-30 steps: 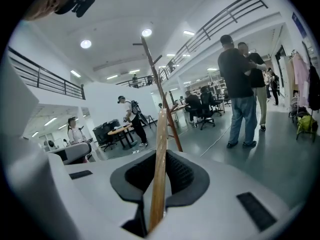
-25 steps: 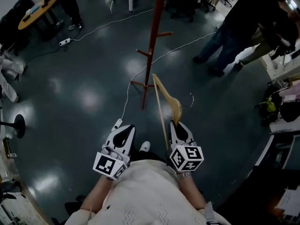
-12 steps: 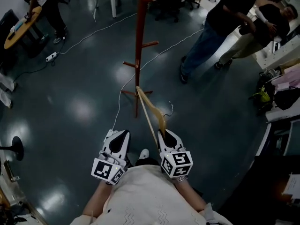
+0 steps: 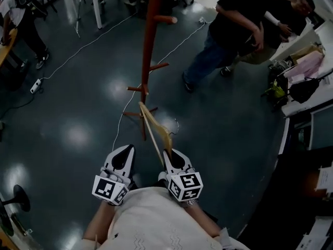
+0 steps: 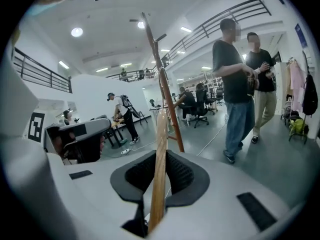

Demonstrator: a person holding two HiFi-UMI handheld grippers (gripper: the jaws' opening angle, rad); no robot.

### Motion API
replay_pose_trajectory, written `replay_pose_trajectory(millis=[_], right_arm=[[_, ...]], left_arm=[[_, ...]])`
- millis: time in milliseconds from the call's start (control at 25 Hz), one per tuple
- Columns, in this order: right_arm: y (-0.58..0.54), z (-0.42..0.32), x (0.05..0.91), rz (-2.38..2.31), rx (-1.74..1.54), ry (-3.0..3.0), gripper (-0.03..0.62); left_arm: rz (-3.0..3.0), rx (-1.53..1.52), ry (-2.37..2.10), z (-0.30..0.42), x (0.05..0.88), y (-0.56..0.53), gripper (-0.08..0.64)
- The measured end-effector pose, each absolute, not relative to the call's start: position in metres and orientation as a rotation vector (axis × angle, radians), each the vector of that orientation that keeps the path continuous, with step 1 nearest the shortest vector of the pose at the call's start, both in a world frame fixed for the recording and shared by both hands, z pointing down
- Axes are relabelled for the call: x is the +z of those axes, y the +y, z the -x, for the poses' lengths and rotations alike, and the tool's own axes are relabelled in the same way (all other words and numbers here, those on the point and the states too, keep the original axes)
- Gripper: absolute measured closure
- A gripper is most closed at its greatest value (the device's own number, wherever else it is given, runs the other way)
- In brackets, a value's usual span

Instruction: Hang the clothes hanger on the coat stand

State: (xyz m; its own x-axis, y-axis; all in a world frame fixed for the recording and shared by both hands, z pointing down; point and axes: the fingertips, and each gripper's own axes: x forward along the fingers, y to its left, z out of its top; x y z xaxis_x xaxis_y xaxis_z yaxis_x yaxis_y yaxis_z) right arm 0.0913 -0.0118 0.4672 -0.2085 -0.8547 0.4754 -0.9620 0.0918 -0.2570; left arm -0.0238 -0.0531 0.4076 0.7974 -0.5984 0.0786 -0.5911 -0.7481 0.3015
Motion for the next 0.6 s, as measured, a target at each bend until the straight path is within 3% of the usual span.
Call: replay_pose_trajectory(millis=[600], right_arm=[[-0.085,0.007,0.485,-1.851,0.623,-1.993,0.523]], left_arm=[[-2.693,-0.024,-0.770,0.108,0.405,-0.148,0.548]])
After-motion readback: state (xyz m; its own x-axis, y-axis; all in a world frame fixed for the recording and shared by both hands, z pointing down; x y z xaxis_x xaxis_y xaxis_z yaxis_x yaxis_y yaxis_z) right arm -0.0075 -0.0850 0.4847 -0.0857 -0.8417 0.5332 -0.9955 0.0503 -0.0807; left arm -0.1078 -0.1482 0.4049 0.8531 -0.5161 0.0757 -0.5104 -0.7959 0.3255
